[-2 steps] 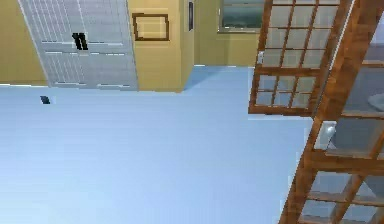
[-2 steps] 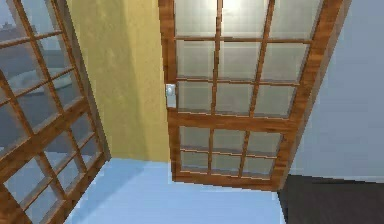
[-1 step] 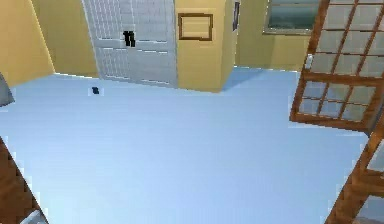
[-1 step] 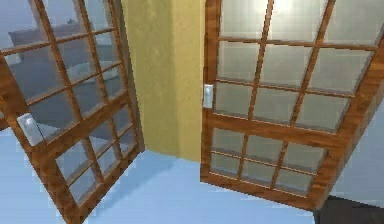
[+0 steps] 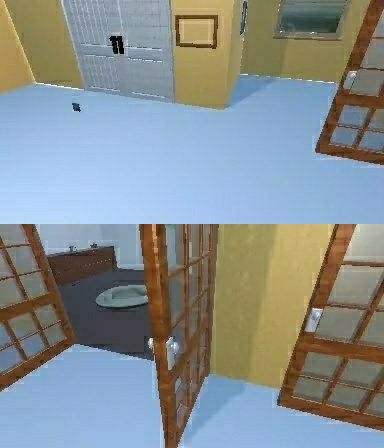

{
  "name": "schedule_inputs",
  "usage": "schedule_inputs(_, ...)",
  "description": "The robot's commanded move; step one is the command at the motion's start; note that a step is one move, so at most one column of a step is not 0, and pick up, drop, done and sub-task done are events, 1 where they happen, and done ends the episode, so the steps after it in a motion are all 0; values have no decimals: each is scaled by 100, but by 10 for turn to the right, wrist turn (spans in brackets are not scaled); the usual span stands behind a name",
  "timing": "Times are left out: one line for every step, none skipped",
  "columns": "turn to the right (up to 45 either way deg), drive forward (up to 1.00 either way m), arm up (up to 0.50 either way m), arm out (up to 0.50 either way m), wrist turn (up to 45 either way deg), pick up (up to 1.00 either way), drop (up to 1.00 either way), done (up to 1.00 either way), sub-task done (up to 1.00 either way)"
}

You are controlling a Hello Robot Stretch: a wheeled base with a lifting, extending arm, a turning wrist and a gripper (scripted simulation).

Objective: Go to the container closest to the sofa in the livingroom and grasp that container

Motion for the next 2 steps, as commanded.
schedule_inputs(-450,0,0,0,0,0,0,0,0)
schedule_inputs(-180,0,0,0,0,0,0,0,0)
